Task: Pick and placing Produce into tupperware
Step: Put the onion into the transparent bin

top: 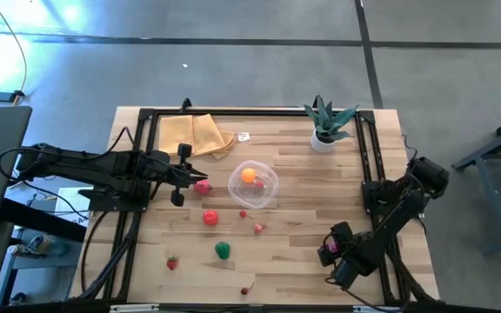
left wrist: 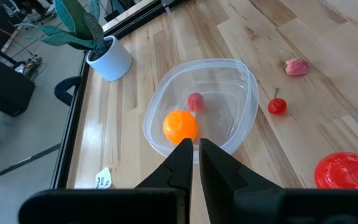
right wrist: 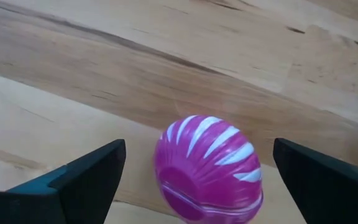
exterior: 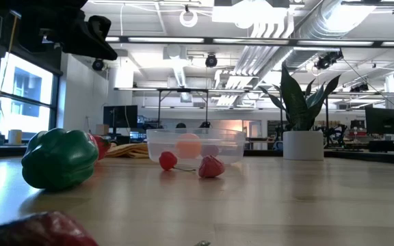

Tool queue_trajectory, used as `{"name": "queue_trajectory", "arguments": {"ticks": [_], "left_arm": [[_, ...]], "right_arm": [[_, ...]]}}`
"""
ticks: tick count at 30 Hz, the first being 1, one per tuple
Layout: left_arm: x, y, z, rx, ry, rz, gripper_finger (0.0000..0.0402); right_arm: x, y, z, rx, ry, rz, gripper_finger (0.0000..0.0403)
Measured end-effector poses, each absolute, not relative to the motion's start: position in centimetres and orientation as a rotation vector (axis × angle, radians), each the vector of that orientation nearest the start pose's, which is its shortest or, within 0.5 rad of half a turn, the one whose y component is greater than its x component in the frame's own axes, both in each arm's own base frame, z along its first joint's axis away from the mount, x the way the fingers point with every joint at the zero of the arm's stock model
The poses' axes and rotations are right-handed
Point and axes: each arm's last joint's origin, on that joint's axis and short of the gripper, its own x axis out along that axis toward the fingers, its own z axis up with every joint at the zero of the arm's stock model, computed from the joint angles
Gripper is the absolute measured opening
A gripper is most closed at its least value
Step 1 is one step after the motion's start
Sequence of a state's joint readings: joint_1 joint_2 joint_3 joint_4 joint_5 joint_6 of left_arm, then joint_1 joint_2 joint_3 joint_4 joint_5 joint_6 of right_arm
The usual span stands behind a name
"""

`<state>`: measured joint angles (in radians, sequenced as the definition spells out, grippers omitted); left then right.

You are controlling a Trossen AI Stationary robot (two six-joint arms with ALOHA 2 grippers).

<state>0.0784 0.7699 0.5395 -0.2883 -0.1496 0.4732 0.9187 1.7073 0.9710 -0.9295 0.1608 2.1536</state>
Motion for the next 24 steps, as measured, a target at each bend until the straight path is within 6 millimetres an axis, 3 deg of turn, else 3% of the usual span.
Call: {"name": "queue_trajectory", "arguments": {"ticks": [24], "left_arm": [[16.6, 1.7, 24.2, 0.479, 0.563, 0.096, 0.0019]], "right_arm": [[16.7, 21.1, 13.8, 0.828, 1.203, -1.072, 0.0386]]}}
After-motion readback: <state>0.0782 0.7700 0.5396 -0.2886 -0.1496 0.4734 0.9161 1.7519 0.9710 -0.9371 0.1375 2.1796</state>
